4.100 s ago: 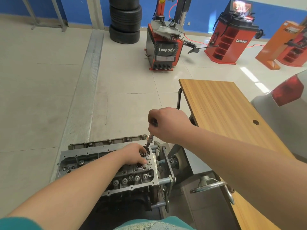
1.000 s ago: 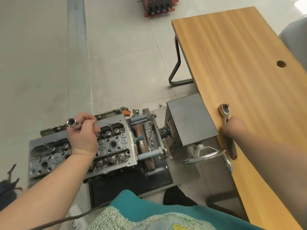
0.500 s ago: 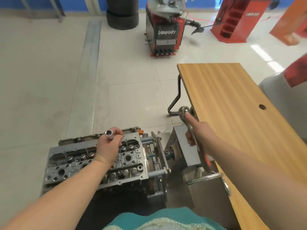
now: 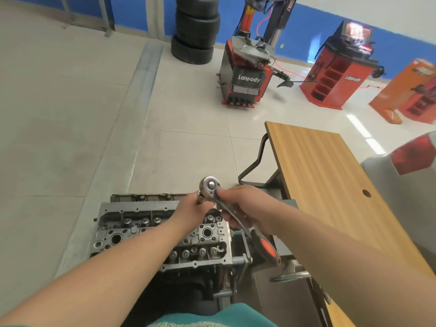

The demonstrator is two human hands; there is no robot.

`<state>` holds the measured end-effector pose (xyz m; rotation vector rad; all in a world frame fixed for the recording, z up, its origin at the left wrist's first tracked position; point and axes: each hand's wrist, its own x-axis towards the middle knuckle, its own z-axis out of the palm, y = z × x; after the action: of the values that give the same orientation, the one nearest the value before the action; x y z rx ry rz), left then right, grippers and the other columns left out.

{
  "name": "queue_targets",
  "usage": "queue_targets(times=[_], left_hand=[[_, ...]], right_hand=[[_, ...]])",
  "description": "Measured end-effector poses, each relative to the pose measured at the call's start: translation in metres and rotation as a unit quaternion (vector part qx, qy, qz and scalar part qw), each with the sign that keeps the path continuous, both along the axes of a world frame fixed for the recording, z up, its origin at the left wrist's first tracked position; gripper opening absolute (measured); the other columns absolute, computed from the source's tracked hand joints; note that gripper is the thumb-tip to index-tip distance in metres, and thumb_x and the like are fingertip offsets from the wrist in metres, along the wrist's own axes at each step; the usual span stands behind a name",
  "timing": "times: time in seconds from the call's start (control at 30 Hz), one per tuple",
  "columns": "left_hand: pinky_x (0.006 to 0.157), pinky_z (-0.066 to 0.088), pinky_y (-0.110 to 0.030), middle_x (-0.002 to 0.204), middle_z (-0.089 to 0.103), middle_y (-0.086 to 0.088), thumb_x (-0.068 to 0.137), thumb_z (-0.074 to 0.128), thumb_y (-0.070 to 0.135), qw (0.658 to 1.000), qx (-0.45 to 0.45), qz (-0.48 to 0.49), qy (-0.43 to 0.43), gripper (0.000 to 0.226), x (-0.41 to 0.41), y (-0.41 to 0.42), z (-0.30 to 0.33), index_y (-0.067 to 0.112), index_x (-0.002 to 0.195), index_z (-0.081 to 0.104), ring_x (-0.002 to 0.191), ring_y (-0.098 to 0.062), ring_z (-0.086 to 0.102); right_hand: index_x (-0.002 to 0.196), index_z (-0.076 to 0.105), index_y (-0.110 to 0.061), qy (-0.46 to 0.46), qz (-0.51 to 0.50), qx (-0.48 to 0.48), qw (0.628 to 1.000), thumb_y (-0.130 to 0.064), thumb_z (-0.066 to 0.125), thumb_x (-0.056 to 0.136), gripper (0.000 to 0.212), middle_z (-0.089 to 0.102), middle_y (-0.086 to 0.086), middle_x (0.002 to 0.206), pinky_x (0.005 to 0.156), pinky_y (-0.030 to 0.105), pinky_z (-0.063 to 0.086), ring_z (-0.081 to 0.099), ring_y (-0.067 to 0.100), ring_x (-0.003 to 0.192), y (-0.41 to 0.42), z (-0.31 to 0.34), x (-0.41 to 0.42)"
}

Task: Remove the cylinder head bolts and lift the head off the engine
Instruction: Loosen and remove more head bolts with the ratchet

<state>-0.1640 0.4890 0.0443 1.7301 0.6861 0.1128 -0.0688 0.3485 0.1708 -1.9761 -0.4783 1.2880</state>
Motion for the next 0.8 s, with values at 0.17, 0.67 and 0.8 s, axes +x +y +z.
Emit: queue_targets(times=[0.17,0.67,0.8], left_hand=[[0.060,0.036,-0.030,0.055,0.059,0.026,0.094,0.058,0.018,1.000,-0.015,-0.019,-0.004,0.021,-0.002,0.003,0.002,0.027,0.077,0.065,0.051,0.001,0.048],[0.056,0.035,-0.029,0.056,0.059,0.020,0.093,0.057,0.014,0.998,-0.003,-0.058,-0.011,0.036,0.003,0.009,-0.007,0.035,0.064,0.059,0.057,-0.009,0.046],[0.053,0.034,-0.022,0.062,0.060,0.015,0.094,0.058,0.016,0.998,0.007,-0.061,-0.015,0.030,0.004,0.011,-0.007,0.034,0.070,0.058,0.058,-0.007,0.049]], right_hand=[[0.093,0.068,-0.012,-0.002,-0.045,-0.047,0.998,-0.082,0.059,0.086,0.071,0.061,0.010,0.082,0.072,0.038,0.051,0.055,0.024,0.072,0.015,0.006,-0.008],[0.081,0.079,-0.013,-0.241,-0.063,-0.107,0.963,-0.085,0.059,0.082,0.075,0.065,-0.007,0.057,0.066,0.030,0.047,0.056,0.013,0.057,0.032,0.001,-0.015],[0.078,0.077,-0.013,-0.319,-0.042,-0.162,0.933,-0.092,0.049,0.080,0.084,0.064,-0.004,0.056,0.066,0.035,0.052,0.060,0.016,0.056,0.037,0.003,-0.018]])
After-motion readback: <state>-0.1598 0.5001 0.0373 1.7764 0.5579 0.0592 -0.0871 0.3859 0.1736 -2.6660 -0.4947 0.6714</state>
